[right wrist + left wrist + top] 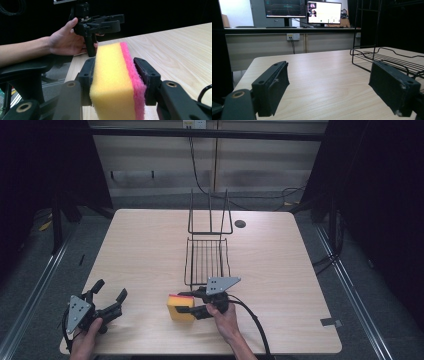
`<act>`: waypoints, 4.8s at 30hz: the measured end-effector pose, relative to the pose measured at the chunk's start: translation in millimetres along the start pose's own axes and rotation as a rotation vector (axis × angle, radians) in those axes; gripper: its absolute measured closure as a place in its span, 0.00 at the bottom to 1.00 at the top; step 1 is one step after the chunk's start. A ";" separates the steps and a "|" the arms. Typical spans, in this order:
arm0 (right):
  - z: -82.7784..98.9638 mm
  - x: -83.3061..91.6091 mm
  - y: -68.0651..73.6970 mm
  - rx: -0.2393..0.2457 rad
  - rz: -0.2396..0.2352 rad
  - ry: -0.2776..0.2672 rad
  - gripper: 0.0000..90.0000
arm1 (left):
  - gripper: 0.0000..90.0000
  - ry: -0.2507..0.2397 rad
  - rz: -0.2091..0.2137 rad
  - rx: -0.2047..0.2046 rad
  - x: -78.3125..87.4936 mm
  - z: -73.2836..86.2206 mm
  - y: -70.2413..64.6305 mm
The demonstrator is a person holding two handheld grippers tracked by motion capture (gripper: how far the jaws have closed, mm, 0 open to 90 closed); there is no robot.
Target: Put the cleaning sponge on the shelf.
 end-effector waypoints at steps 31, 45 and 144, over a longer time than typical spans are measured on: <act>-14.8 11.7 2.5 0.018 0.001 -0.014 0.66 | 0.17 -0.001 0.000 0.001 -0.1 0.0 -0.1; -24.9 23.2 -0.4 0.027 0.022 -0.030 0.66 | 0.17 -0.002 0.000 0.002 -0.1 0.0 -0.2; -79.0 49.3 -106.5 0.036 0.132 0.029 0.66 | 0.17 -0.001 0.003 0.000 0.1 0.0 0.0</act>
Point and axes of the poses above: each handheld gripper's, and its own axes: x roughly backward along the jaws, z roughly out of its underside, y roughly to its left, the point moved 4 cm from there along -x, roughly forward along the jaws, and after that the axes turned 14 degrees about -y, right-handed, at the moved point
